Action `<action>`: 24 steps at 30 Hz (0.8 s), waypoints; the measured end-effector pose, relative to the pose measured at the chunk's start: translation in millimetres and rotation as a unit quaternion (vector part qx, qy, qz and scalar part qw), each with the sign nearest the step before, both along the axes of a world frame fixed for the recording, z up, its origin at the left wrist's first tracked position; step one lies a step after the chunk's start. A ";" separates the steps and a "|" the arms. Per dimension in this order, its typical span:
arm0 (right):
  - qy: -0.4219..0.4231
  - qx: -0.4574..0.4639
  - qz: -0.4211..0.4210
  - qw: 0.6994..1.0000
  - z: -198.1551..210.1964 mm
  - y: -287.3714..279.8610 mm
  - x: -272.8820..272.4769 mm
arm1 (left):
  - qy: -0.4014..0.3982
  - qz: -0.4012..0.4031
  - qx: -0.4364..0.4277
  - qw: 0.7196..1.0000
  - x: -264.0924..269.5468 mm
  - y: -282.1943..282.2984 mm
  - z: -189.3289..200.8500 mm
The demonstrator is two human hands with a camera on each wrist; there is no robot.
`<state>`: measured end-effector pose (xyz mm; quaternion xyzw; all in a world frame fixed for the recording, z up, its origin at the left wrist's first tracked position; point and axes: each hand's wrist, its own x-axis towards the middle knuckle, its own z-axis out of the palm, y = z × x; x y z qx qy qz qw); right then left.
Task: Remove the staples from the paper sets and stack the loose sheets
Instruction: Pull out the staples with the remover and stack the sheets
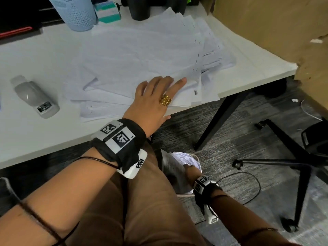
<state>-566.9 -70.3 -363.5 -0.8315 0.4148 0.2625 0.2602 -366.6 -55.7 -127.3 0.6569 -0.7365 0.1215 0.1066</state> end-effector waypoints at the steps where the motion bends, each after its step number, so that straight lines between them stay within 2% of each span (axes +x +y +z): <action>1: 0.008 -0.006 0.006 1.000 -2.8 1.3 -1.0 | -0.004 0.001 -0.002 1.000 0.2 0.0 -0.4; 4: -0.028 -0.096 -0.019 0.995 12.2 -0.5 0.1 | 0.000 -0.001 -0.005 1.000 0.3 -1.1 -1.6; 7: -0.127 -0.203 -0.053 0.970 50.8 -8.6 2.1 | 0.006 0.004 0.000 1.000 0.4 -0.4 0.1; 10: -0.264 -0.296 -0.068 0.915 103.9 -11.5 3.5 | 0.058 0.010 0.031 0.998 -0.2 1.0 4.4; 12: -0.339 -0.355 -0.069 0.868 142.0 -9.2 3.4 | 0.099 0.014 0.038 0.994 -1.0 2.2 7.9; 16: -0.448 -0.438 -0.088 0.775 221.7 -6.1 10.0 | 0.184 0.015 0.005 0.983 -4.0 8.0 7.9; 18: -0.477 -0.458 -0.109 0.742 249.2 -10.0 15.9 | 0.201 0.014 -0.013 0.979 -5.8 12.5 9.5; 20: -0.484 -0.465 -0.137 0.728 269.0 -17.5 24.8 | 0.216 0.004 -0.036 0.976 -5.5 15.5 8.7; 21: -0.477 -0.463 -0.153 0.731 278.0 -22.4 29.8 | 0.222 -0.001 -0.051 0.974 -4.5 16.2 8.0; 22: -0.459 -0.455 -0.167 0.745 285.7 -27.8 34.7 | 0.225 -0.005 -0.063 0.972 -3.3 16.4 7.2; 24: -0.394 -0.411 -0.198 0.798 297.1 -37.3 44.1 | 0.223 -0.008 -0.083 0.971 -2.2 17.1 7.4</action>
